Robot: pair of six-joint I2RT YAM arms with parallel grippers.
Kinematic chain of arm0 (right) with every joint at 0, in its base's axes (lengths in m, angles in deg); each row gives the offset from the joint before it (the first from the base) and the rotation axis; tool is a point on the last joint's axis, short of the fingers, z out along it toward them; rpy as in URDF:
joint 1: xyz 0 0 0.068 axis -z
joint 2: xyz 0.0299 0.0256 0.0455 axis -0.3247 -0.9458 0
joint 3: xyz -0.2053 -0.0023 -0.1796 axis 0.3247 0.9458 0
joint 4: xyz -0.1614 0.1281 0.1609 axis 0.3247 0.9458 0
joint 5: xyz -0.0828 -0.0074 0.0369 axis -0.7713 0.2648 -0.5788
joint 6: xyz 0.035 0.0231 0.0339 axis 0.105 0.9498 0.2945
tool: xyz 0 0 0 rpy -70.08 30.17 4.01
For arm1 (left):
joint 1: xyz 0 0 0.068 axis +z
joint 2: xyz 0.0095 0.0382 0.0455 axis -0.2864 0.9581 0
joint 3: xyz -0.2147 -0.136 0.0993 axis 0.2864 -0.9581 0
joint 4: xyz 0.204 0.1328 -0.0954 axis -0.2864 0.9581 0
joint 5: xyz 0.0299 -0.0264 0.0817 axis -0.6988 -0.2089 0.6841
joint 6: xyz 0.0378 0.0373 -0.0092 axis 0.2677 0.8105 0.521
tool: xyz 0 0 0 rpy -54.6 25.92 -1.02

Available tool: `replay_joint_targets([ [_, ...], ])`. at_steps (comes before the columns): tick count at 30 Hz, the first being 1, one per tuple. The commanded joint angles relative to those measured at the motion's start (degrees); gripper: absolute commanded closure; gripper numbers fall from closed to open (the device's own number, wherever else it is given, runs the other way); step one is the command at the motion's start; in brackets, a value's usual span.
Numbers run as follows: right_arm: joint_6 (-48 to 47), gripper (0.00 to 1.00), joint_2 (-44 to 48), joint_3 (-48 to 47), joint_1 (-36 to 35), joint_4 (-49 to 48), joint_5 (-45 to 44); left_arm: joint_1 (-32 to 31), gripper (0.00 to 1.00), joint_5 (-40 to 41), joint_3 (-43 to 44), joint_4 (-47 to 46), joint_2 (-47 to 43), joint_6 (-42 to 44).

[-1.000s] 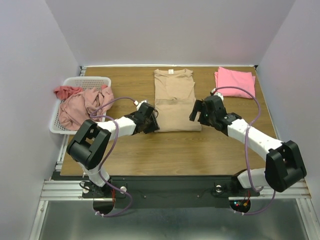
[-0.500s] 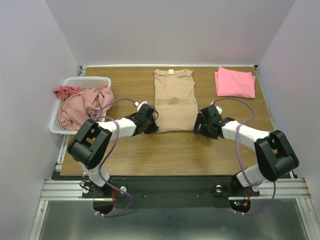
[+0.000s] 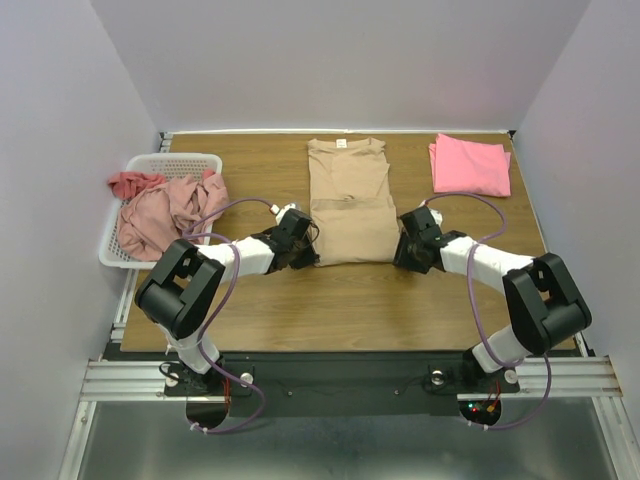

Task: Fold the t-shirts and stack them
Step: Fold the tshirt

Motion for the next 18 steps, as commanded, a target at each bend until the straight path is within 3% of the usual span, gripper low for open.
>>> replay_joint_targets([
  [1, -2.88, 0.53, -2.79, -2.13, 0.07, -4.09, -0.77, -0.86, 1.0, 1.59, -2.86, 7.08, 1.27, 0.61],
  [6, -6.22, 0.54, -5.17, -4.07, 0.69, -5.5, -0.25, -0.86, 1.0, 1.94, -2.86, 7.35, 1.18, 0.53],
  [10, -7.45, 0.67, -6.14, -5.04, 0.86, -5.76, 1.33, -0.86, 1.0, 2.21, -2.68, 7.79, 1.27, 0.44],
  [15, -7.28, 0.99, -2.01, -2.22, 0.86, -5.85, 6.08, -1.04, 1.0, 2.03, -2.42, 8.93, -0.05, 0.26],
  [18, -7.54, 1.0, 5.78, 2.68, 0.86, -5.68, 9.4, -2.35, 1.0, 2.21, -3.38, 9.81, -2.67, -0.52],
])
